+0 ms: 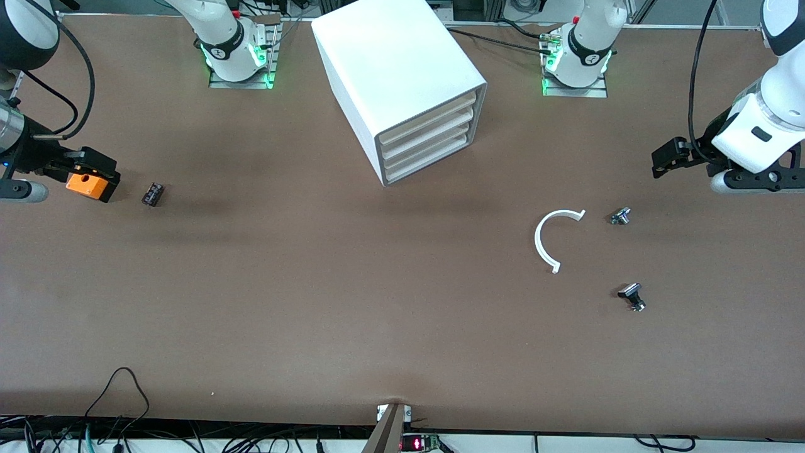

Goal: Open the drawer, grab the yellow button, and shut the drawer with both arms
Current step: 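Reach the left gripper toward the front of the white drawer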

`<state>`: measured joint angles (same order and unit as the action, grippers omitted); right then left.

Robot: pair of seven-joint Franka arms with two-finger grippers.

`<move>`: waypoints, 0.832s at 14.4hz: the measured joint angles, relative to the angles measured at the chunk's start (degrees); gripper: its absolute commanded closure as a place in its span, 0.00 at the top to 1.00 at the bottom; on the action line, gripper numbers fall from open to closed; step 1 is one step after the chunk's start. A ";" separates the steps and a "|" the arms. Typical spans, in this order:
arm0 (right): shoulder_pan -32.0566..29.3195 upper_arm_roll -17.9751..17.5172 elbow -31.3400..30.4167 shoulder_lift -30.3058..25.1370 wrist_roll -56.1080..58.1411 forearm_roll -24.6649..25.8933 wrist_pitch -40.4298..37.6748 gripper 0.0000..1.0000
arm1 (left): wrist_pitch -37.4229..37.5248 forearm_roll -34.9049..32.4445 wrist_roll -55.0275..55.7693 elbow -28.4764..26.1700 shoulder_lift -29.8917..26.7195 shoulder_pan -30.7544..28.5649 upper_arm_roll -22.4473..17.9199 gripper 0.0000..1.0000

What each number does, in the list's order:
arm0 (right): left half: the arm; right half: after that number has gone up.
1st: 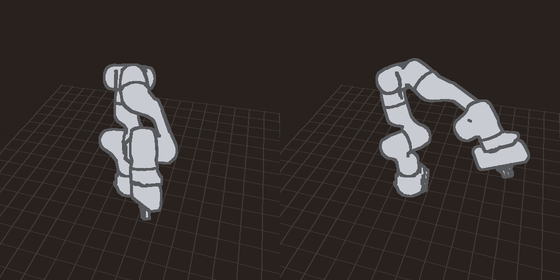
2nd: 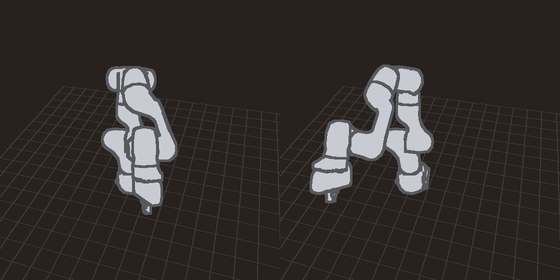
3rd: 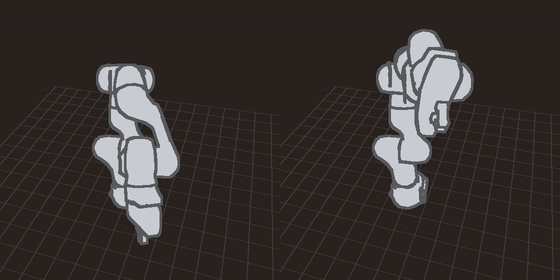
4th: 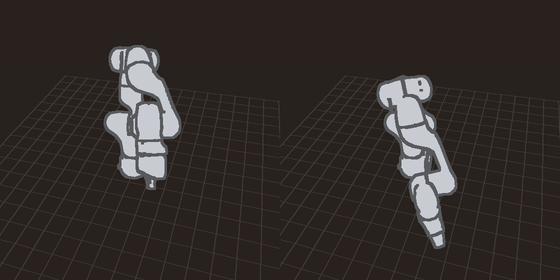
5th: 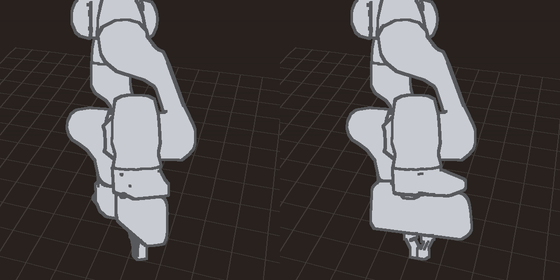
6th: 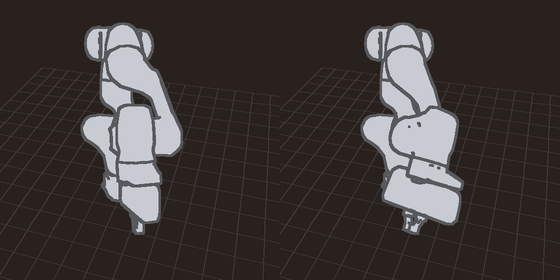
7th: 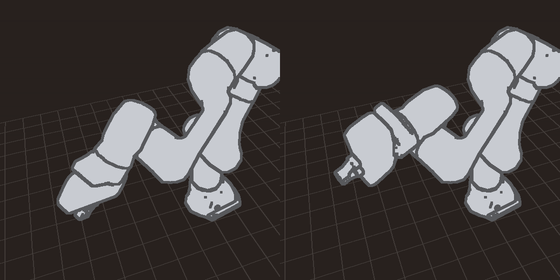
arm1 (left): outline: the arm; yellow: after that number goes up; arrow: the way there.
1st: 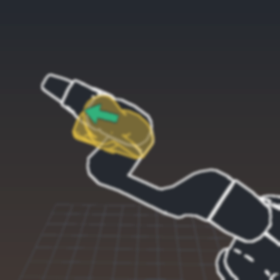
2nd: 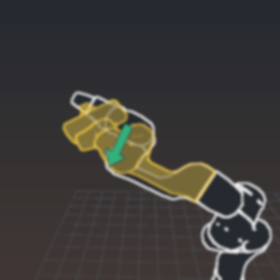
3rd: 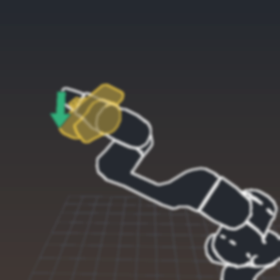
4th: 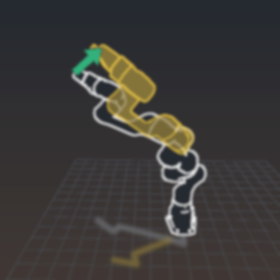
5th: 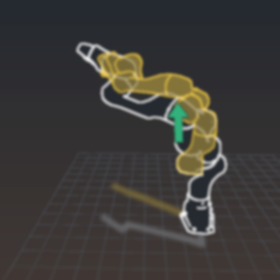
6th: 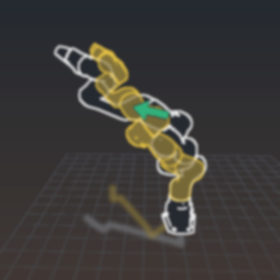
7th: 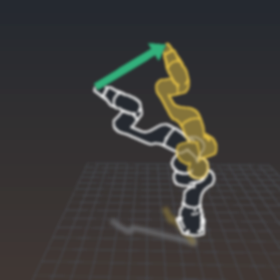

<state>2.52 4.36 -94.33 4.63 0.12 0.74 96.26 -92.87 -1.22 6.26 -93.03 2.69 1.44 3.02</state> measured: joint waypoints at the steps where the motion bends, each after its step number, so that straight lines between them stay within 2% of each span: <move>1: -0.10 0.03 0.00 0.17 0.00 0.00 0.11 1.00 | 0.00 0.07 0.00 0.00 0.34 0.00 -0.02 0.99; 8: -0.32 0.15 1.04 0.19 -0.01 0.00 0.94 1.00 | 0.99 4.73 0.00 0.72 1.48 -0.14 -0.29 0.99; 10: -0.29 0.11 1.46 0.19 0.00 0.00 0.94 1.00 | 2.73 5.02 0.00 0.68 3.45 0.16 -0.19 0.99; 12: -0.24 -0.16 1.46 0.49 0.04 0.00 0.99 1.00 | 4.11 8.39 -0.02 0.67 6.58 0.17 -0.14 0.99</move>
<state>2.28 4.20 -92.87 5.12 0.16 0.74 97.25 -88.76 7.17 6.24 -92.36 9.27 1.61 2.88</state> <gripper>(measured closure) 0.000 0.004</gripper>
